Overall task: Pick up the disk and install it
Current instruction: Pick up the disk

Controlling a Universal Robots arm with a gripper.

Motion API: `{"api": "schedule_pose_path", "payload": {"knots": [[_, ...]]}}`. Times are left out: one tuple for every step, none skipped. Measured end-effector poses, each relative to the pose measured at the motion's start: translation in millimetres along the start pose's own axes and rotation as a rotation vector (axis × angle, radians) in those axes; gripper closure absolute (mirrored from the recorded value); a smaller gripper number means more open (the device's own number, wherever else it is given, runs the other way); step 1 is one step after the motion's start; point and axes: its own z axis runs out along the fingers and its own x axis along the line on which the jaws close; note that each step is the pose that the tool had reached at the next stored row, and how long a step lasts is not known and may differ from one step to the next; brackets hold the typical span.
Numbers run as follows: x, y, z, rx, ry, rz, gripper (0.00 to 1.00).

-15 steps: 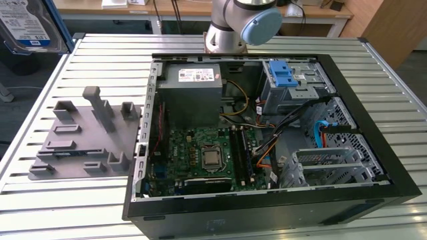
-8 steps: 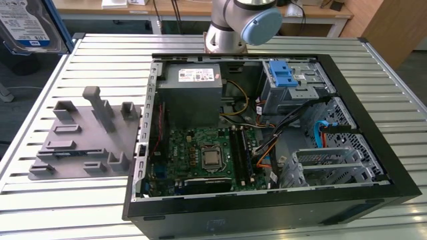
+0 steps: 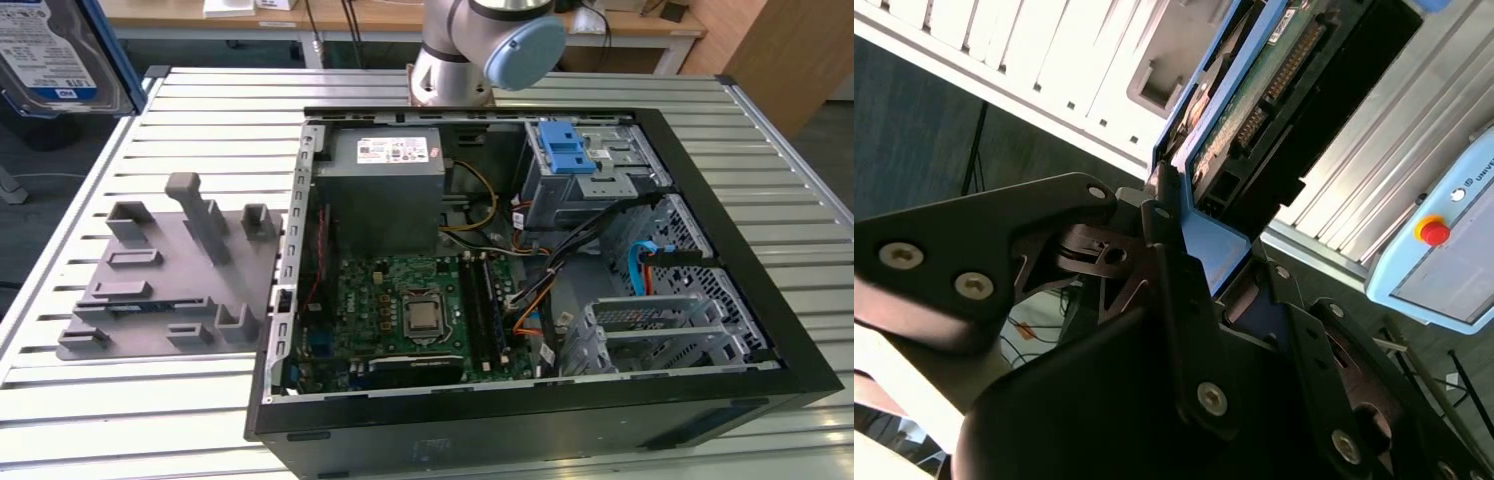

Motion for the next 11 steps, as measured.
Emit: {"api": "schedule_pose_path", "payload": {"knots": [[0.6,-0.9,0.0,0.0,0.0,0.0,0.64],[1.2,-2.0,0.0,-0.0001,0.0001,0.0,0.64],[1.6,-3.4,0.1,0.0,0.0,0.0,0.64],[1.8,-4.9,0.1,-0.0001,0.0001,0.0,0.64],[1.8,-6.3,0.1,-0.0001,0.0,0.0,0.64],[1.8,-7.9,0.1,-0.0001,0.0,0.0,0.64],[1.9,-9.3,0.1,-0.0001,0.0001,0.0,0.64],[1.8,-10.6,0.1,-0.0001,0.0001,0.0,0.64],[1.8,-12.0,0.1,-0.0001,0.0,0.0,0.64],[1.8,-13.2,0.2,0.0,0.0,0.0,0.64],[1.8,-14.2,0.2,0.0,0.0,0.0,0.64]]}}
